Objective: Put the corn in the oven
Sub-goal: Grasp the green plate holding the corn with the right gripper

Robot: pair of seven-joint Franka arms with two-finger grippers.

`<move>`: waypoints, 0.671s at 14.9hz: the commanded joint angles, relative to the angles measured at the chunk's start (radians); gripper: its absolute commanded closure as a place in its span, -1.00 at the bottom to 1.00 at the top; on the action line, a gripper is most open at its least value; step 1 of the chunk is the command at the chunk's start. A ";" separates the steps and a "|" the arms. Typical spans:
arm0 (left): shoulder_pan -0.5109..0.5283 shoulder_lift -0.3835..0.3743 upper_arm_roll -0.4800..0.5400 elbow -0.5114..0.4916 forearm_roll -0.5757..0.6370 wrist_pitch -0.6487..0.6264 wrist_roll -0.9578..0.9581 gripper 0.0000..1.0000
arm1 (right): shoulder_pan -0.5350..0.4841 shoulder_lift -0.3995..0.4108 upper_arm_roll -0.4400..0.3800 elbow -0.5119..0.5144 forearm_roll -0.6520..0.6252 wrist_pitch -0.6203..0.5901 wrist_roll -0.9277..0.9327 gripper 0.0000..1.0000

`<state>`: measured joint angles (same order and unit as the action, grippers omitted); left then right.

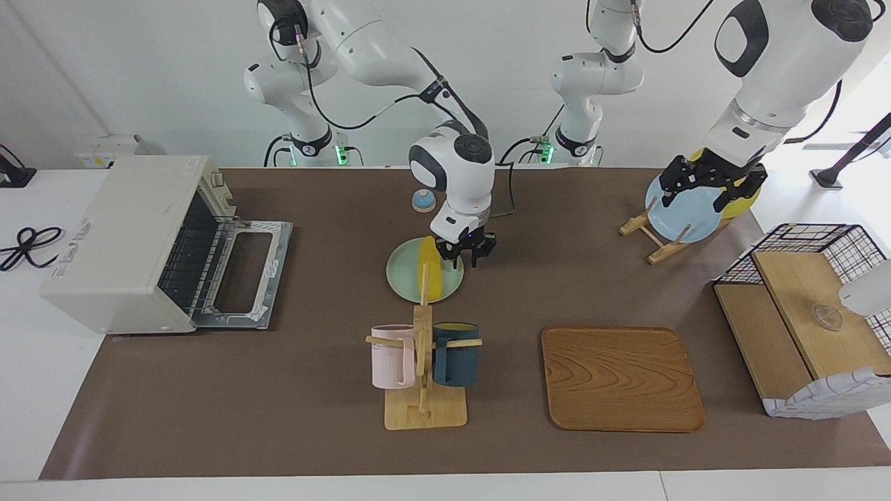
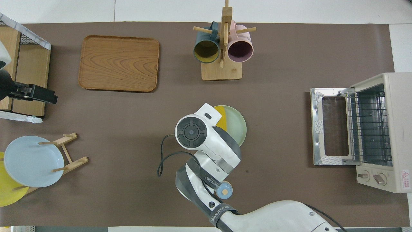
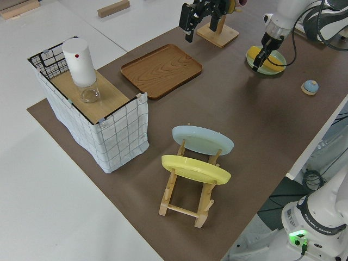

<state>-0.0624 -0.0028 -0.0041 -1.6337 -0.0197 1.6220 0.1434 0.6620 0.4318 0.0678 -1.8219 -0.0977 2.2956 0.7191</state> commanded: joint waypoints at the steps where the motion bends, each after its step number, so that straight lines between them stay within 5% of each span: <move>1: 0.000 -0.022 -0.002 0.005 0.017 -0.036 -0.002 -1.00 | -0.004 -0.030 0.003 -0.049 -0.017 0.024 0.008 0.36; 4: 0.000 -0.026 0.001 0.009 0.018 -0.050 -0.013 -1.00 | -0.002 -0.031 0.003 -0.053 -0.017 0.012 0.008 1.00; 7: 0.021 -0.022 0.000 0.035 0.018 -0.057 -0.025 -1.00 | -0.002 -0.034 0.003 -0.051 -0.022 -0.011 0.000 1.00; 10: 0.015 -0.020 -0.002 0.034 0.018 -0.051 -0.080 -1.00 | -0.010 -0.030 0.003 0.051 -0.121 -0.177 -0.026 1.00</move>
<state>-0.0506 -0.0205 0.0008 -1.6126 -0.0195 1.5936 0.0990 0.6622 0.4051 0.0681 -1.8275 -0.1614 2.2130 0.7153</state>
